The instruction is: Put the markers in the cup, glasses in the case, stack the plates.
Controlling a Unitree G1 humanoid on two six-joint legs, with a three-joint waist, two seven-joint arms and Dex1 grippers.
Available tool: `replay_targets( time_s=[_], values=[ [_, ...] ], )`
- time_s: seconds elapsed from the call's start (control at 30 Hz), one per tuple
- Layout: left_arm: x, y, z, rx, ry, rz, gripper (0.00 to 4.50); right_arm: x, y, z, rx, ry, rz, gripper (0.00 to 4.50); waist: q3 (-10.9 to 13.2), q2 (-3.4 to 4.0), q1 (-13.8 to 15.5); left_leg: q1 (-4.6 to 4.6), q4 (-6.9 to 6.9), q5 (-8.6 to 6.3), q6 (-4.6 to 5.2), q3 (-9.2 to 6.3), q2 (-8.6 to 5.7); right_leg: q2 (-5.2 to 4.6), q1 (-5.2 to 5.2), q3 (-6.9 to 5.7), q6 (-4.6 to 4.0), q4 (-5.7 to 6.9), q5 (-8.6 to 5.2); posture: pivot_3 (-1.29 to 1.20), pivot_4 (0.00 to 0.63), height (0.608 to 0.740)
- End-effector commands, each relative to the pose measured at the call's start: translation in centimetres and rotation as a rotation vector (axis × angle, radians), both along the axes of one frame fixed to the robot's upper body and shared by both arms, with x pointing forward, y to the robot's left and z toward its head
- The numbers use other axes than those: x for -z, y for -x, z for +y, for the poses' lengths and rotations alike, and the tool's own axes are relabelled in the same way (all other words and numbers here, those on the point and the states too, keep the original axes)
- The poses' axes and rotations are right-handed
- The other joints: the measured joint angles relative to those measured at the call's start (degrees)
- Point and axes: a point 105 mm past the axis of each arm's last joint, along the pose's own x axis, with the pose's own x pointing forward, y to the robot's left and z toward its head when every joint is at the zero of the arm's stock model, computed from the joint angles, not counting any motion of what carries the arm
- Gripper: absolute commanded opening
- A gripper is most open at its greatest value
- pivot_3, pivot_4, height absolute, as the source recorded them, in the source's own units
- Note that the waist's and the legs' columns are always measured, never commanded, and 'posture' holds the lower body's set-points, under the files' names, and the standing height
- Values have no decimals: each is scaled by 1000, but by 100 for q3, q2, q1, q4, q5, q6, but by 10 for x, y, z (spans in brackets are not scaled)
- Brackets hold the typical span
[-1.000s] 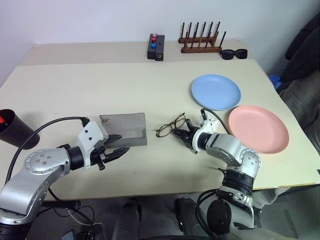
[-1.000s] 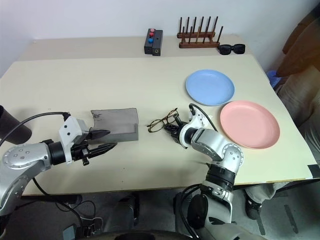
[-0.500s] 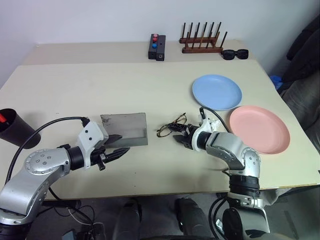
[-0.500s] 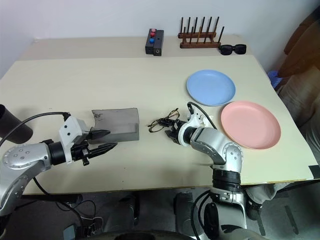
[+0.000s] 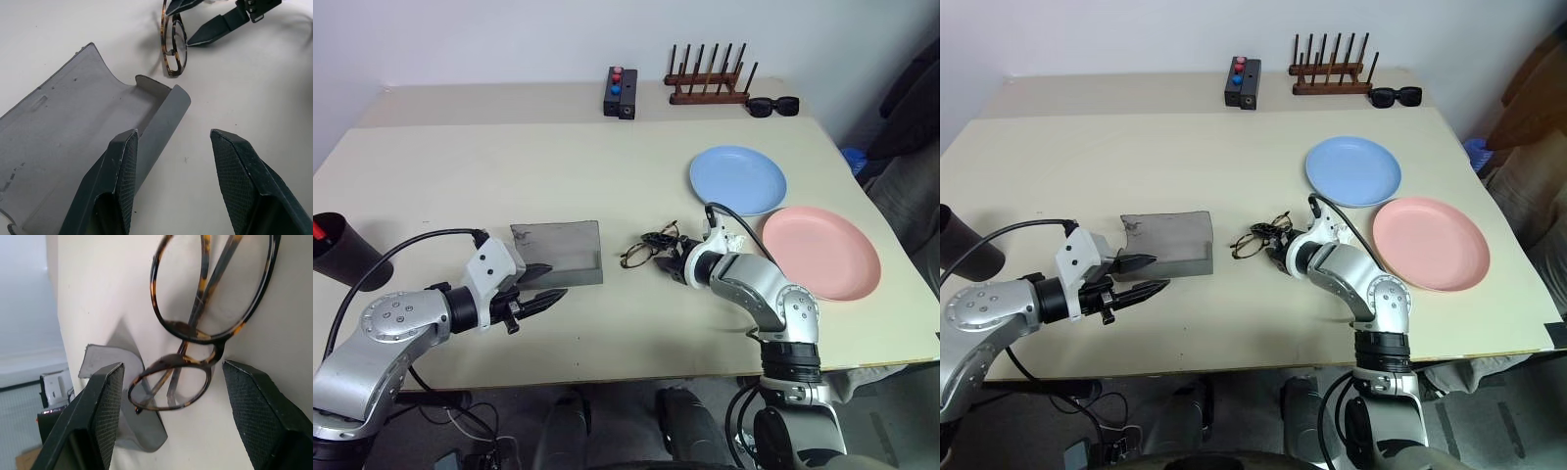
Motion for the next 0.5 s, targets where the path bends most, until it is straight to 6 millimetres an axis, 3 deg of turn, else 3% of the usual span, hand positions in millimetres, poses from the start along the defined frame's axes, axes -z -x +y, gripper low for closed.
replay_targets(
  time_s=[0.03,0.13,0.2,0.37,0.4,0.5],
  values=[
    [-8,1,-2,14,-14,-40,2398,7,-6,-10,59,37,23,3238,0,0,1,0,0,0,0,2,0,0,-1,1,0,0,0,0,150,740],
    [-9,1,-2,13,-14,-41,2398,9,-7,-7,60,43,33,3238,0,0,1,0,0,0,0,4,0,0,-1,5,0,0,0,0,150,740],
    [-9,1,-2,12,-14,-41,2398,11,-6,-6,59,52,44,2724,0,-1,-1,0,0,0,0,5,0,0,-2,6,0,0,0,0,150,740],
    [-9,1,-1,10,-15,-42,2398,14,-6,-7,64,66,59,371,0,0,-3,-1,-1,0,0,11,0,0,-8,13,-3,0,2,0,150,740],
    [-9,1,-1,10,-15,-42,2398,14,-6,-7,64,68,60,96,0,0,-2,-1,-2,0,0,12,0,0,-9,14,-2,0,1,0,150,740],
    [-10,1,-1,9,-13,-44,2398,14,-6,-7,62,70,57,96,0,0,1,-9,-4,-2,4,15,0,0,-16,15,-2,0,1,0,150,740]
  ],
)
